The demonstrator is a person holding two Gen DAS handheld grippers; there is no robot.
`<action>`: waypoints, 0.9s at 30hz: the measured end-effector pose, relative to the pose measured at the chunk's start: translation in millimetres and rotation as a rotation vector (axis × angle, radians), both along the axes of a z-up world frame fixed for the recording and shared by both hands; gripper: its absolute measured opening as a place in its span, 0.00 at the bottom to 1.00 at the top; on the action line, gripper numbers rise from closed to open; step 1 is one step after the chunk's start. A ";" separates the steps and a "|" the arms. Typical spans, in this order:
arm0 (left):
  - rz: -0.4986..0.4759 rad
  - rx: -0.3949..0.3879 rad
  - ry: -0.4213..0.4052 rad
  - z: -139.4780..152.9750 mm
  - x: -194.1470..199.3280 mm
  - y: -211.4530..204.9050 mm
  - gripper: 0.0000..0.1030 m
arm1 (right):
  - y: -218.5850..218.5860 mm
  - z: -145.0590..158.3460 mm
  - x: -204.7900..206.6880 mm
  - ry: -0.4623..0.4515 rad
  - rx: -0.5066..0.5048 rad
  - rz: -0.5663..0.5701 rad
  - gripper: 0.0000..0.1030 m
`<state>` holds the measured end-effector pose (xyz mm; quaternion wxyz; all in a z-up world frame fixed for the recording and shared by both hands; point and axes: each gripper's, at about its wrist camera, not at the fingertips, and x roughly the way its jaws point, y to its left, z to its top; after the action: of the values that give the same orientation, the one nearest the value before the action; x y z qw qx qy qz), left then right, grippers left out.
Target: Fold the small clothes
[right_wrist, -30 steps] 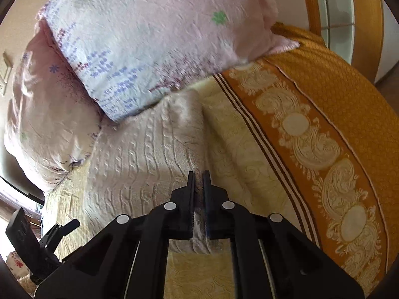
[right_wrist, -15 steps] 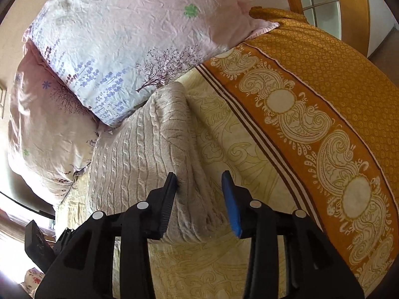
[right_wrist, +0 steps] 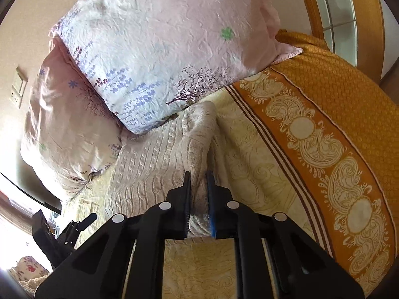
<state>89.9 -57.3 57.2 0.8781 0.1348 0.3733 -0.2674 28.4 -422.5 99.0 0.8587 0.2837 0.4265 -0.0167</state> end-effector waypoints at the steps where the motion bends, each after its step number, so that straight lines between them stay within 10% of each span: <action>1: -0.001 0.000 0.009 -1.2 -0.2 -0.2 0.76 | 0.6 -6.7 -0.3 0.026 -0.007 0.000 0.11; 13: -0.008 -0.019 0.151 -18.6 4.5 8.7 0.78 | -0.1 -47.0 -3.2 0.135 0.031 0.003 0.14; 19: -0.032 -0.244 0.223 10.8 13.4 34.4 0.86 | -27.2 -34.8 4.6 0.025 0.152 -0.067 0.61; 27: 0.139 -0.497 0.559 -3.4 93.0 11.4 0.87 | -35.9 -53.9 67.1 0.109 0.320 -0.017 0.67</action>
<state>182.9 -45.9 53.7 0.7642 -0.1860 0.5306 -0.3160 95.5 -458.3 45.1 0.7780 0.4188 0.4675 0.0289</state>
